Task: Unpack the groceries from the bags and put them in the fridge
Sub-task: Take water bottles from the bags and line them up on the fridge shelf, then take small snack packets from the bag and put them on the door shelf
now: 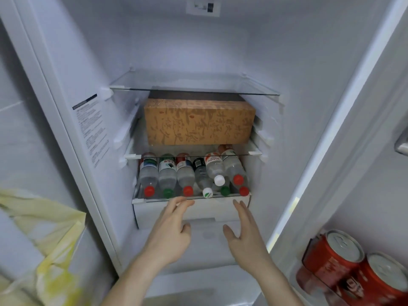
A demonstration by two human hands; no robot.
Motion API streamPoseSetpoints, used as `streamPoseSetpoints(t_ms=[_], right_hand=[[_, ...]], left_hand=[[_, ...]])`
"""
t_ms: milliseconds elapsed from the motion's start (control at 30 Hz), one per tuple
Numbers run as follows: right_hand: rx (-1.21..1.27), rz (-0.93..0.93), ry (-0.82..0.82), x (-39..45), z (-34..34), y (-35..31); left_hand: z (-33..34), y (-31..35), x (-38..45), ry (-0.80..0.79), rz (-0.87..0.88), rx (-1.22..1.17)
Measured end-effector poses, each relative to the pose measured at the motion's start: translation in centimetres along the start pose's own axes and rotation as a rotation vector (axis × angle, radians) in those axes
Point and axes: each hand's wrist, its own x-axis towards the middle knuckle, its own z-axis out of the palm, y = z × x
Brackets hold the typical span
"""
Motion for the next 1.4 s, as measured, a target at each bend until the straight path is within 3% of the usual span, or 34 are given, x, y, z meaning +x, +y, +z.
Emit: streamPoseSetpoints(t_ms=[100, 233, 533, 633, 767, 1000, 1200, 1400], right_hand=[[-0.178, 0.038, -0.243, -1.8, 0.1, 0.4], [-0.386, 0.035, -0.437, -2.7, 0.9, 0.5], [-0.421, -0.179, -0.797, -6.8, 5.0, 0.1], [-0.435, -0.257, -0.928, -9.5, 6.8, 0.7], [-0.440, -0.385, -1.053, -13.4, 8.5, 1.2], [-0.460, -0.629, -1.258, -21.0, 9.1, -0.5], [-0.467, -0.823, -1.456, -28.1, 8.0, -3.9], [-0.568, -0.974, -1.657, -39.1, 6.9, -5.8]], left_hand=[[0.3, -0.4, -3.1, -0.036, -0.092, 0.119], [0.8, -0.4, -7.2, -0.102, -0.221, 0.237], [2.8, 0.2, -20.9, -0.090, -0.529, 0.329], [4.1, 1.7, -26.9, -0.136, -0.706, 0.374], [6.1, 4.6, -33.7, -0.085, -0.905, 0.382], [7.7, 11.5, -42.6, 0.158, -1.216, 0.360], [8.9, 17.3, -51.3, 0.344, -1.305, 0.338], [11.6, 24.7, -62.6, 0.434, -1.482, 0.305]])
